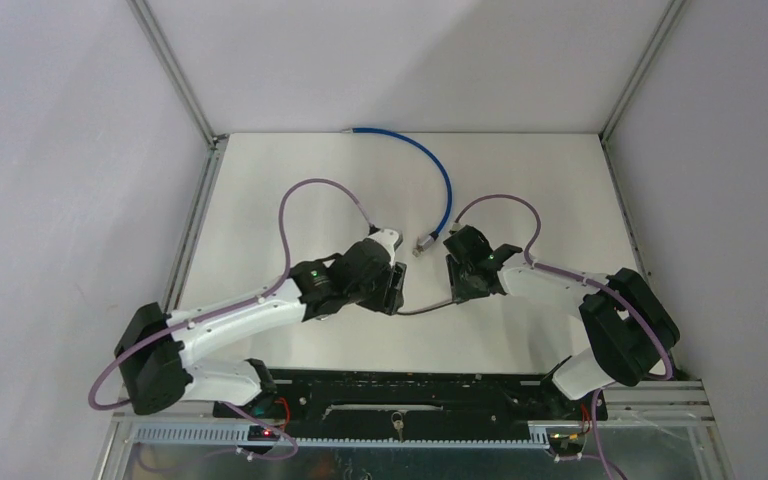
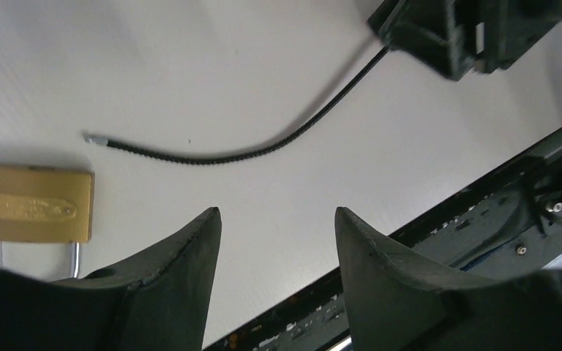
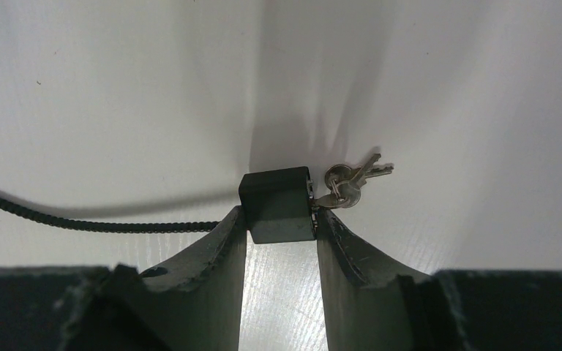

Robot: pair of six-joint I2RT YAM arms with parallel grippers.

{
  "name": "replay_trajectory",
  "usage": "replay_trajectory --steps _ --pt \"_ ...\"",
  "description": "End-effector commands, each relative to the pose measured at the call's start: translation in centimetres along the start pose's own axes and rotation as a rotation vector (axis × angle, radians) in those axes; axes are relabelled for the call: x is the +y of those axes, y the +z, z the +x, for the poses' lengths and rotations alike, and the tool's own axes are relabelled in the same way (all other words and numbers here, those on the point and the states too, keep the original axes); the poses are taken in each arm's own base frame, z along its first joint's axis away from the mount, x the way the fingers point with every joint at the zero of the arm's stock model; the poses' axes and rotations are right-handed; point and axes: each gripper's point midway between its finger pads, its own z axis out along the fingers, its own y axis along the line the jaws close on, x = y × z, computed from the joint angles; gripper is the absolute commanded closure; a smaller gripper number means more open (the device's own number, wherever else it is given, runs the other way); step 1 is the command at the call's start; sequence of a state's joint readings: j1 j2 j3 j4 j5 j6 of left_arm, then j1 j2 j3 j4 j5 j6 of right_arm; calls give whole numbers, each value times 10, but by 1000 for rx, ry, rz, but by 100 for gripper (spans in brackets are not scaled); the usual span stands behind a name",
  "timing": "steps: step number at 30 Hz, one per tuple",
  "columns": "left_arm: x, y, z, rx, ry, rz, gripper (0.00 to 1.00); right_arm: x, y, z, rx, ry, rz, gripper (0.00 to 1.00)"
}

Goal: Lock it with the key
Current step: Pick up the lock from the center of the board.

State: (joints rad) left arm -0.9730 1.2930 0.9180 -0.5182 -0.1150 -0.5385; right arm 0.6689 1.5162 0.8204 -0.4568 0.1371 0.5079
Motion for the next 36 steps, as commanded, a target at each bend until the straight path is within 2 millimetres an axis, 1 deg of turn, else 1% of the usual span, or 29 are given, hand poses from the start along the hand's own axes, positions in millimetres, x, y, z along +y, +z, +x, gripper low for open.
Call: replay_trajectory --steps 1,5,9,12,13,14,17,22,25,28,32,36 --pt "-7 -7 -29 -193 62 69 38 12 -13 -18 -51 -5 -41 74" --pt "-16 -7 -39 -309 112 150 37 15 -14 -16 -42 -3 -55 74" --pt "-20 -3 -40 -354 175 190 37 18 -15 -13 -34 -6 -65 73" --pt "-28 3 -35 -331 255 235 37 20 -16 -12 -29 -6 -72 73" --pt "-30 9 -31 -308 279 241 37 21 -17 -11 -29 -7 -77 73" --pt "-38 10 -33 -309 299 280 37 21 -18 -12 -30 -3 -82 73" --pt "-46 22 -32 -296 338 307 37 24 -22 -12 -33 0 -96 74" --pt "-66 33 -18 -281 477 396 38 26 -27 -12 -30 -2 -117 76" --pt "-68 40 -11 -272 539 382 38 28 -32 -11 -25 3 -143 76" --pt "-68 46 -7 -262 577 367 38 36 -39 -10 -13 12 -200 77" --pt "-72 50 -2 -267 649 359 38 41 -47 -13 -19 28 -246 77" --pt "-65 60 2 -253 672 308 38 43 -53 -15 -26 36 -271 78"
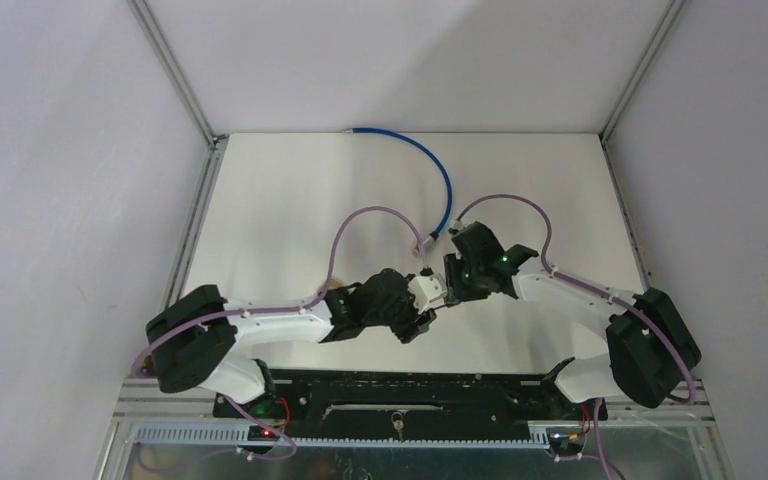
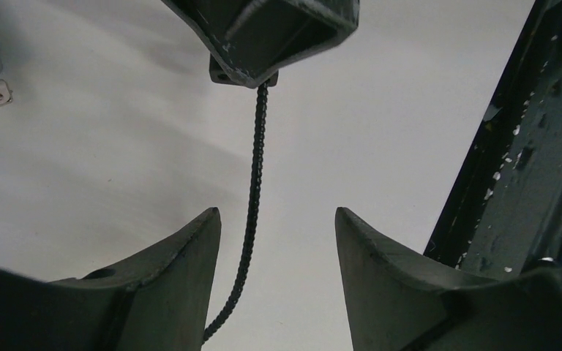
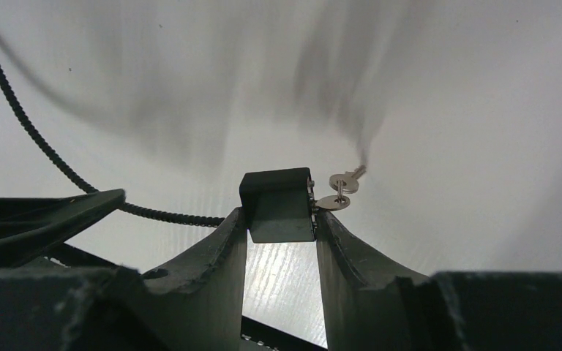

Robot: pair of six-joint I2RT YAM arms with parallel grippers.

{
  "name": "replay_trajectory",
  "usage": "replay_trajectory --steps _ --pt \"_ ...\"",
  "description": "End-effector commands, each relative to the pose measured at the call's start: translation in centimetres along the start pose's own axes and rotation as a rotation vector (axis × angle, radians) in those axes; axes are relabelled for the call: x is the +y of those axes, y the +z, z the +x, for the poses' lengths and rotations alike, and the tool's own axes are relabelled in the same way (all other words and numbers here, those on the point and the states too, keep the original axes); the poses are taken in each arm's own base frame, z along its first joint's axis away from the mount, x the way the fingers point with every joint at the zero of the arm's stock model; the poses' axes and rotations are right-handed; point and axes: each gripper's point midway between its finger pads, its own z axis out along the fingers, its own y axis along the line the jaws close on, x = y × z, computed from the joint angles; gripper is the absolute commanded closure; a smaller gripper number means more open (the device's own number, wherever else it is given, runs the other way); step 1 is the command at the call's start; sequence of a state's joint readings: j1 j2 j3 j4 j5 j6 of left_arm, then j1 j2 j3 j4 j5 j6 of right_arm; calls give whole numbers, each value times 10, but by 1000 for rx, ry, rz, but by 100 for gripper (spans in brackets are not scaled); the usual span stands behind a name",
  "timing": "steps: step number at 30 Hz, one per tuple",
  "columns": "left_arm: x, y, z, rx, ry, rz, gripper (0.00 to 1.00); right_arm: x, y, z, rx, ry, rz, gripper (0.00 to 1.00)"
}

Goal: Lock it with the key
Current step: Pick up the lock from the center of the board.

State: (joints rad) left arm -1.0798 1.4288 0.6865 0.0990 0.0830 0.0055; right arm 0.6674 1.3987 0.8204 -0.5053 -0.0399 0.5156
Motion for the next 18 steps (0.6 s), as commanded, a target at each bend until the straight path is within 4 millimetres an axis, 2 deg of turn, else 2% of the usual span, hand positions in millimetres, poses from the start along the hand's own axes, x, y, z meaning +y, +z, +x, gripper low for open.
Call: replay_trajectory --steps 1,8,18 --pt "7 7 -20 -53 78 -49 38 19 -18 -19 -52 18 -90 78" --pt "18 13 -14 -34 89 -116 40 28 -24 -17 -37 23 -143 78" --pt "19 15 -8 10 150 -129 49 35 -32 -17 -39 26 -190 78"
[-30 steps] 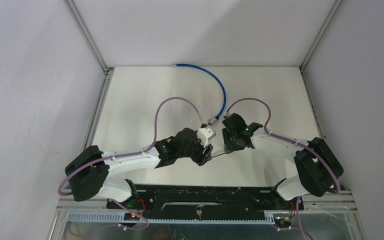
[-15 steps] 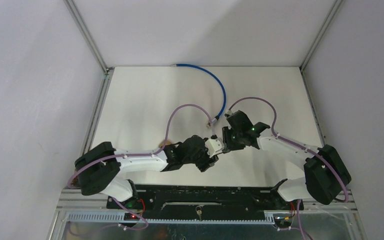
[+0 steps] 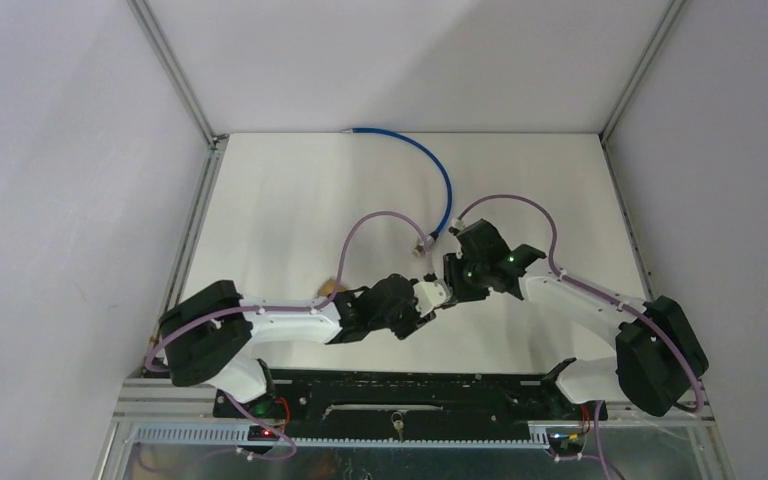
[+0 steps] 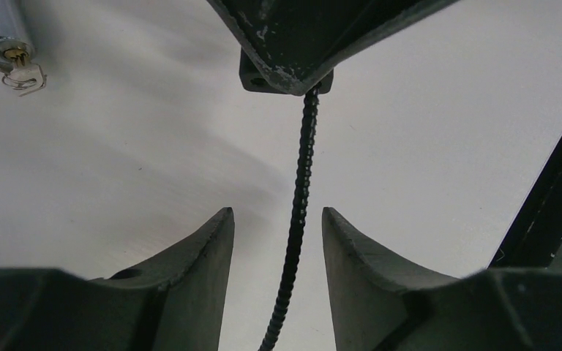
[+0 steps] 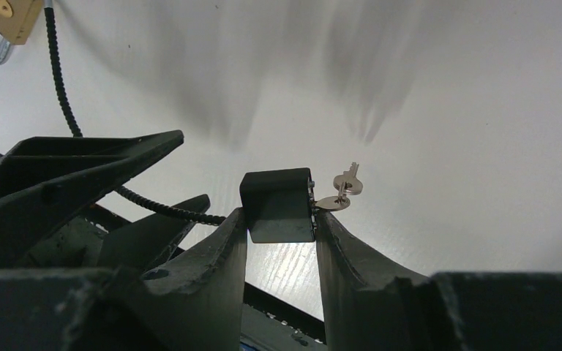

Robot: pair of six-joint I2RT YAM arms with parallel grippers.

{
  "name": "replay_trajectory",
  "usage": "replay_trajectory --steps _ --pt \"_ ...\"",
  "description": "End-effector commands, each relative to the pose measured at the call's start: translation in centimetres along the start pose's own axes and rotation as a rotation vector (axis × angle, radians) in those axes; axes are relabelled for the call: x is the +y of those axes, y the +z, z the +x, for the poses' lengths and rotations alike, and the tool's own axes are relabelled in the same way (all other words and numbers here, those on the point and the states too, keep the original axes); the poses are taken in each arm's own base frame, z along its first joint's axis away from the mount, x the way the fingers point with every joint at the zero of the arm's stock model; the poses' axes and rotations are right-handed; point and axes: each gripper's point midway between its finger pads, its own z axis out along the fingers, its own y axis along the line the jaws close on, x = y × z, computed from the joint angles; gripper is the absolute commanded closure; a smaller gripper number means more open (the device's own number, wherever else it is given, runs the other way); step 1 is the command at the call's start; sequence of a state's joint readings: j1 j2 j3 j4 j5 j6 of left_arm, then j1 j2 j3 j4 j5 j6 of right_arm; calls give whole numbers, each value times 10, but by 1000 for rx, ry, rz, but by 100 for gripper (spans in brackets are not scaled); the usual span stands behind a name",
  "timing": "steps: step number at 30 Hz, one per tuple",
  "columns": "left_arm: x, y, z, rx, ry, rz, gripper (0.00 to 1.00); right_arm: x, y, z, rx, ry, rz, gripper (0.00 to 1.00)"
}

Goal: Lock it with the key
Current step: Pick up the lock from the center of the board.

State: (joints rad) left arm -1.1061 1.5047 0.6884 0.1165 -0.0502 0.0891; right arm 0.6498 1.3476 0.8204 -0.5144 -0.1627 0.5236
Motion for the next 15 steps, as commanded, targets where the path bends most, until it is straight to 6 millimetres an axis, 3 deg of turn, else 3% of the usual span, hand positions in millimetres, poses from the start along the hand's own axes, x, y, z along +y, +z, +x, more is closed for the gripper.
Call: replay_trajectory --steps 1,11,15 --pt "3 1 -27 -54 51 -23 52 18 -16 -18 -58 4 -71 78" --pt "4 -7 -34 -59 75 -36 81 18 -23 -21 -70 9 -82 77" --pt "3 -12 -39 -47 77 -27 97 17 -30 -25 -94 6 -85 66"
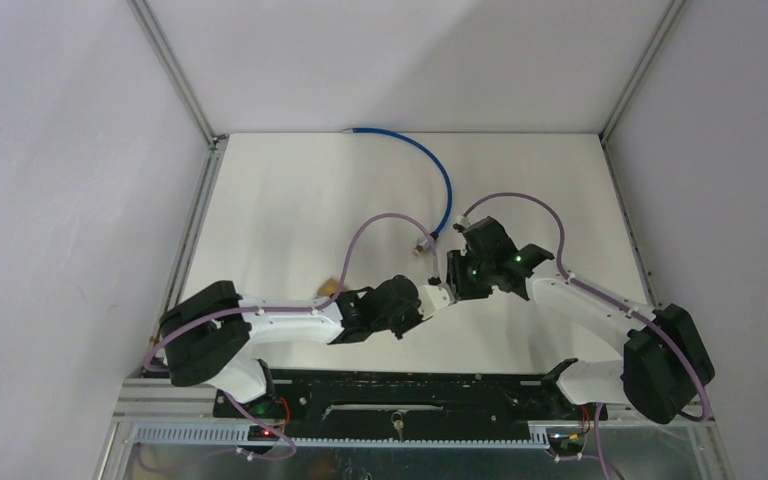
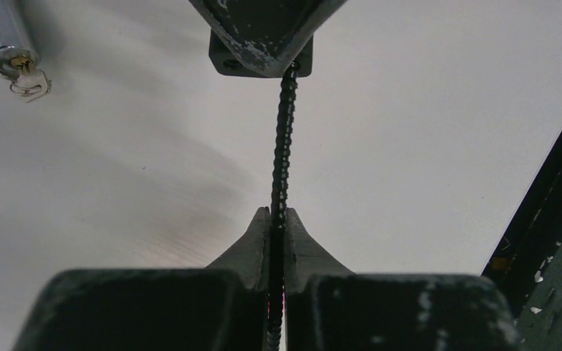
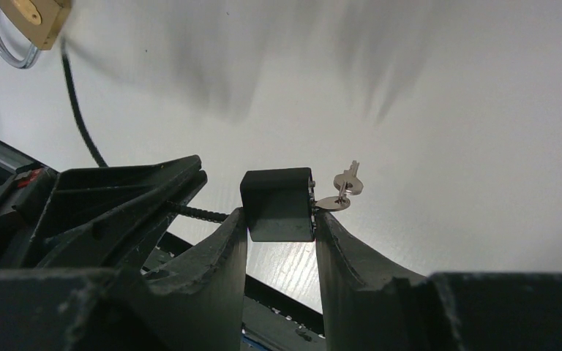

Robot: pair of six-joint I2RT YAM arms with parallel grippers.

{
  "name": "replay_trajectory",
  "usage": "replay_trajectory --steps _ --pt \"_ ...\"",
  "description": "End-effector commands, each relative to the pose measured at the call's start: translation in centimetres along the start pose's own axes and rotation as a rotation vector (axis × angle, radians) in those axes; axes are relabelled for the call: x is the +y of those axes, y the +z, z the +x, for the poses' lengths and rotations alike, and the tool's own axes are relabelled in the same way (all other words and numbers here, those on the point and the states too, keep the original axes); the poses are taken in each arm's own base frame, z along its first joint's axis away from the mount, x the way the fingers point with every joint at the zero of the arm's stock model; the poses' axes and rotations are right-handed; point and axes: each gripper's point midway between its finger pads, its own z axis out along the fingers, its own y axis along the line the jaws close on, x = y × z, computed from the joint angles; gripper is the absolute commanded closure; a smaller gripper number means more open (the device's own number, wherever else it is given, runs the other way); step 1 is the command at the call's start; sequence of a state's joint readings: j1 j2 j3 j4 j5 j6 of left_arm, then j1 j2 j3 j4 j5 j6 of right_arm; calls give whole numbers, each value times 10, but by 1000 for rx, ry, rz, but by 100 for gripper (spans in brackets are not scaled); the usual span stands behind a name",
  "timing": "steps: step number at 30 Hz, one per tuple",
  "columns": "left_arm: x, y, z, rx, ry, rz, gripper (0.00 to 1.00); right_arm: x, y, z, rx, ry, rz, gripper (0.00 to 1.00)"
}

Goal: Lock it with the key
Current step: Pick up the lock from the center of the board.

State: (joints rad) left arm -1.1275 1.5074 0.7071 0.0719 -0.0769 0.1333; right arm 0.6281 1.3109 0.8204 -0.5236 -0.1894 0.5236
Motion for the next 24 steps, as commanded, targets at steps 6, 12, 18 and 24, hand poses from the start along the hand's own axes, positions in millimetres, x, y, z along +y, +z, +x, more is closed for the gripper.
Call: replay_trajectory --steps 6,12,18,24 --pt "4 -25 -54 -94 -3 6 100 17 -47 -37 -175 -17 -96 43" --pt "3 -42 -71 -121 -23 30 100 24 -76 -52 -295 -90 -149 36" --pt "-8 -61 -85 -94 -35 111 100 41 -98 -55 -394 -330 -237 36" --pt "-16 -90 -106 -115 -28 198 100 70 -129 -43 -553 -645 -354 32"
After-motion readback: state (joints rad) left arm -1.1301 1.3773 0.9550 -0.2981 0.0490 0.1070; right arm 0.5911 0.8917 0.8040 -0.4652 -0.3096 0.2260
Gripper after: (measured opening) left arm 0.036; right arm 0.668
